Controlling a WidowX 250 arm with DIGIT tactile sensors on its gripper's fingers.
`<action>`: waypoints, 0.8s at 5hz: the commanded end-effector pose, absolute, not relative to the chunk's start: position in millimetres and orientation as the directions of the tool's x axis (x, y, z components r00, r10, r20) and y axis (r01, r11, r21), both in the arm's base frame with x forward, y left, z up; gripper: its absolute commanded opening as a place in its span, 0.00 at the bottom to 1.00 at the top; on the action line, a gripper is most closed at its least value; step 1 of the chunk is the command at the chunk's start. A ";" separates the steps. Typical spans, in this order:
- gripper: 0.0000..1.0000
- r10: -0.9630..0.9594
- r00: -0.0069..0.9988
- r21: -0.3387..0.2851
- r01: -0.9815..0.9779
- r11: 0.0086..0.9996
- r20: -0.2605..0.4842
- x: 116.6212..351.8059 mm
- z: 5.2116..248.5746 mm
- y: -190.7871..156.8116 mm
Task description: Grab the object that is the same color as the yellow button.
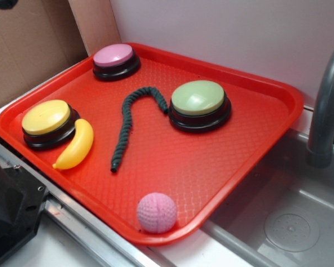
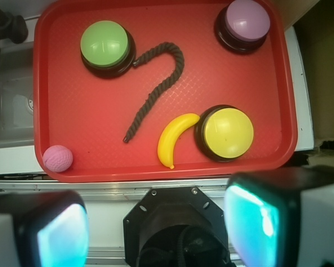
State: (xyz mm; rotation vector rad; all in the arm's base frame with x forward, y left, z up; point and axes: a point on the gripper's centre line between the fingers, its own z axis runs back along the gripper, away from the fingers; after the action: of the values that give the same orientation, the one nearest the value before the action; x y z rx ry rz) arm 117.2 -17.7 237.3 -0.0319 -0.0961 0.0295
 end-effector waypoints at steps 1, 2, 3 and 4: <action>1.00 0.031 0.995 -0.033 -0.028 0.999 0.096 117.2 237.3 -17.7; 1.00 0.083 0.992 -0.043 -0.079 0.996 0.095 122.0 210.7 -15.6; 1.00 0.076 0.990 -0.069 -0.068 0.995 0.118 127.2 179.3 -18.1; 1.00 0.070 0.992 -0.041 -0.066 0.997 0.101 133.8 142.5 -21.0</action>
State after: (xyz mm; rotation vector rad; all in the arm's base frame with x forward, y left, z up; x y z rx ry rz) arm 129.4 -20.1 135.4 -0.0325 -0.0754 0.0758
